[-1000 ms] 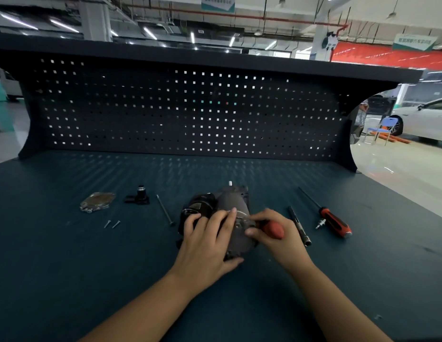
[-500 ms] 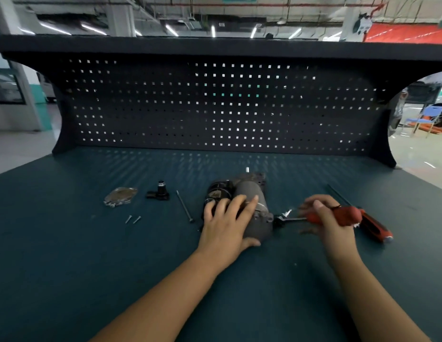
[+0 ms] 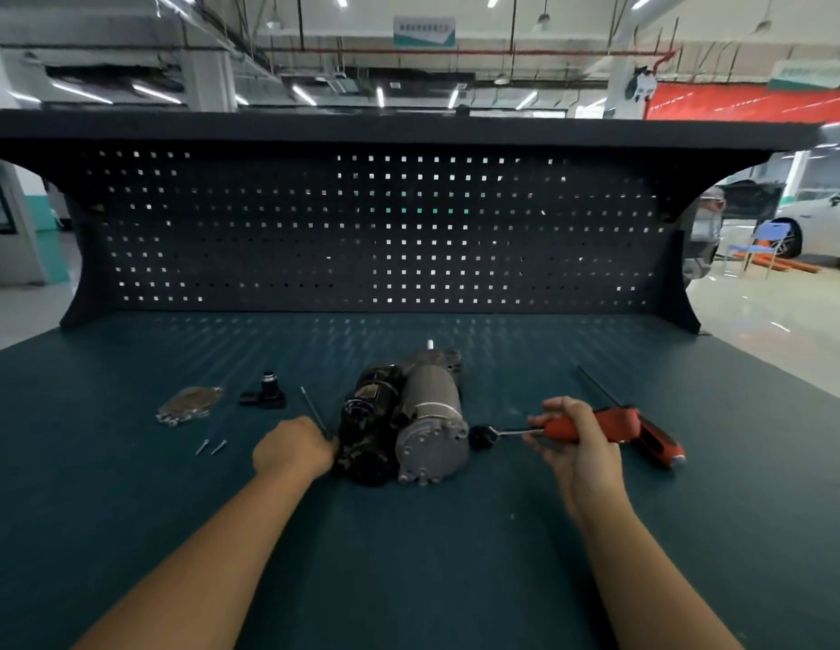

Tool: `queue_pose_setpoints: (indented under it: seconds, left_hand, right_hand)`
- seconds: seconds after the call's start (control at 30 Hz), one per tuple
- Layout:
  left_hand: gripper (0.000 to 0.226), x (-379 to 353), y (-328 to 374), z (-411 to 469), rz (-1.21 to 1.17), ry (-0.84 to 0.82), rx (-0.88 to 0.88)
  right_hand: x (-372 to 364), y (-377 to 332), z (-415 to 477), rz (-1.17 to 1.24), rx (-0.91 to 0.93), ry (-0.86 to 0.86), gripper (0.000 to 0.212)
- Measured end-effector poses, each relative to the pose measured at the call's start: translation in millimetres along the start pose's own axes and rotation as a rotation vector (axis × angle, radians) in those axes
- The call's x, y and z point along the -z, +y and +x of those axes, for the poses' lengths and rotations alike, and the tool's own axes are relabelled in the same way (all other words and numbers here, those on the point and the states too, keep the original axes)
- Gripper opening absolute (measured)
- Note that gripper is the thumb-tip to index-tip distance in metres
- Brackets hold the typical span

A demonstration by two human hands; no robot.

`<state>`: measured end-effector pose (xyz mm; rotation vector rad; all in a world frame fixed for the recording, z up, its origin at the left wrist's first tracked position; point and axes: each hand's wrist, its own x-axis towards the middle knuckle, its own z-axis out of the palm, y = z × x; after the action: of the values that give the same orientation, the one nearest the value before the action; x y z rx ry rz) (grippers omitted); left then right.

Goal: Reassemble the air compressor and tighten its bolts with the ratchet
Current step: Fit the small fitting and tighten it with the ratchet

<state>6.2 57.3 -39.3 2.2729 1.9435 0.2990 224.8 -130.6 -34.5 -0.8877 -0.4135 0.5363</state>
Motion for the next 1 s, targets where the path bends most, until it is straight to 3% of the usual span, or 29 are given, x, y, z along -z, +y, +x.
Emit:
queue_pose_setpoints:
  seconds: [0.23,0.3,0.43,0.5,0.7,0.8,1.0]
  left_hand:
    - [0.028,2.8,15.8,11.3,0.111,-0.104,-0.003]
    - [0.026,5.9,11.5,12.5,-0.068,-0.161,0.041]
    - [0.027,24.5,-10.5,-33.2,-0.782,-0.118,0.143]
    - [0.029,32.4,-16.5,-80.5,-1.012,-0.157,0.119]
    - [0.032,29.6,-3.6,-203.8,-1.275,-0.363,-0.166]
    - [0.033,22.8,7.5,-225.5,-1.24,-0.396,-0.272]
    - [0.032,23.5,26.4,-237.5,-1.256,-0.467,-0.237]
  right_hand:
    - [3.3,-0.1,0.0,0.021,-0.068,0.037,0.019]
    - [2.8,-2.0,-0.1,0.033,-0.093,0.053,0.019]
    - [0.1,-6.2,-2.3,0.041,-0.109,0.058,0.013]
    - [-2.0,-6.0,-4.1,0.062,-0.113,0.077,0.007]
    - [-1.0,-5.9,-4.7,0.113,-0.159,0.106,0.01]
    - [-1.3,-7.3,-7.7,0.121,-0.171,0.092,0.008]
    - [0.4,-7.2,-14.2,0.119,-0.187,0.083,0.01]
